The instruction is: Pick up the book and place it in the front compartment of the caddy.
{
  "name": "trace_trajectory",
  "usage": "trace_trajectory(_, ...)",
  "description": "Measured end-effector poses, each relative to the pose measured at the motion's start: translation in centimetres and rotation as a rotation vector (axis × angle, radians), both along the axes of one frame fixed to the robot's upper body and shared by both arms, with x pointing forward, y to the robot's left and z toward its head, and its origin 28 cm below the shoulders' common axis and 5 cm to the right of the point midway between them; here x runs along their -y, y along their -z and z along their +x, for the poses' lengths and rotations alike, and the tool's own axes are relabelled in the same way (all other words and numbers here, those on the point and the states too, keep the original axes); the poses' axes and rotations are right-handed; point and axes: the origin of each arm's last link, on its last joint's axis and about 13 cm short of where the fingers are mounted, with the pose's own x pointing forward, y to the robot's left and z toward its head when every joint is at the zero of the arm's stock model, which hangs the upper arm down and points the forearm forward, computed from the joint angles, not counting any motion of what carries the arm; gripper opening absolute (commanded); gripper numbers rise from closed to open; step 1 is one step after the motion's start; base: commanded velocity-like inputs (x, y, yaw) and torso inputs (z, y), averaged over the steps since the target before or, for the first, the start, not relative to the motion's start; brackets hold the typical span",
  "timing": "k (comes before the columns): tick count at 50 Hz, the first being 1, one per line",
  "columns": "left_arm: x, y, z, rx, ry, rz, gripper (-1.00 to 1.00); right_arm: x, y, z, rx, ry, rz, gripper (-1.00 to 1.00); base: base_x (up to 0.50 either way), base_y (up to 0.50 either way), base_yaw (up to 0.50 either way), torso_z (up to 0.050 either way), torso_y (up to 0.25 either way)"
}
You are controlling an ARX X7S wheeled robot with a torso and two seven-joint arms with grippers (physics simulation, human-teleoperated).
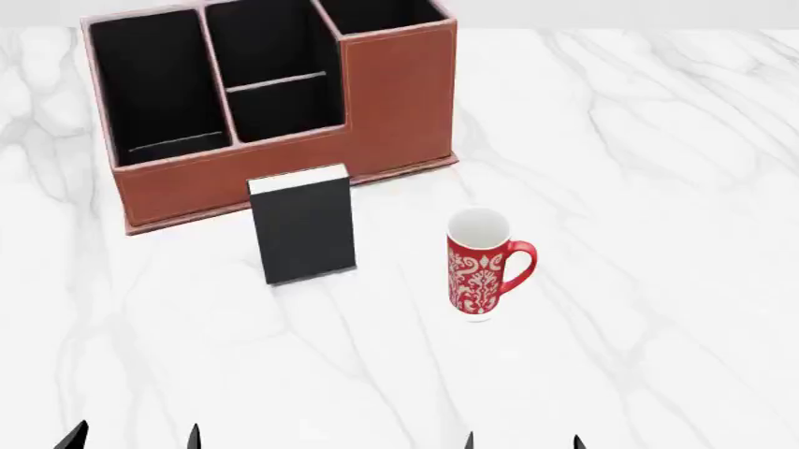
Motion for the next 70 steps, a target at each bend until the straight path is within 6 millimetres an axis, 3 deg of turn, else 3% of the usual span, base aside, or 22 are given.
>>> trace_trajectory(16, 0.0, 0.0, 0.0, 0.011, -0.015, 0.034, 1.0, 0.3, -0.3, -0.1, 0.0, 0.032, -0.003, 1.0, 0.0, 0.0, 0.0, 0.0, 0.0)
trace_trajectory(22, 0.1, -0.6, -0.1, 0.052, -0.009, 0.073, 1.0, 0.7, -1.7, -0.1, 0.033, 0.054, 0.006, 1.0, 0.0, 0.0, 0.0, 0.0, 0.0)
trace_trajectory(30, 0.4, -3.4, -0.7, 0.17, 0.016, 0.095, 1.0, 2.0, -6.3, -0.4, 0.158, 0.107, 0.035, 1.0, 0.0, 0.0, 0.0, 0.0, 0.0)
trace_trajectory(39, 0.0, -8.2, -1.4, 0.304, -0.012, 0.04, 1.0, 3.4, -12.3, -2.0, 0.327, 0.157, 0.07, 1.0, 0.0, 0.0, 0.0, 0.0, 0.0)
trace_trajectory(46, -0.7, -11.9, -2.2, 0.388, -0.048, -0.032, 1.0, 3.7, -15.5, -3.5, 0.429, 0.163, 0.074, 1.0, 0.0, 0.0, 0.0, 0.0, 0.0)
trace_trajectory(56, -1.4, -15.3, -3.7, 0.477, -0.074, -0.092, 1.0, 3.6, -17.9, -4.9, 0.518, 0.158, 0.059, 1.0, 0.0, 0.0, 0.0, 0.0, 0.0)
trace_trajectory(70, -1.6, -17.0, -4.8, 0.526, -0.084, -0.113, 1.0, 3.5, -18.9, -5.7, 0.524, 0.164, 0.055, 1.0, 0.0, 0.0, 0.0, 0.0, 0.0)
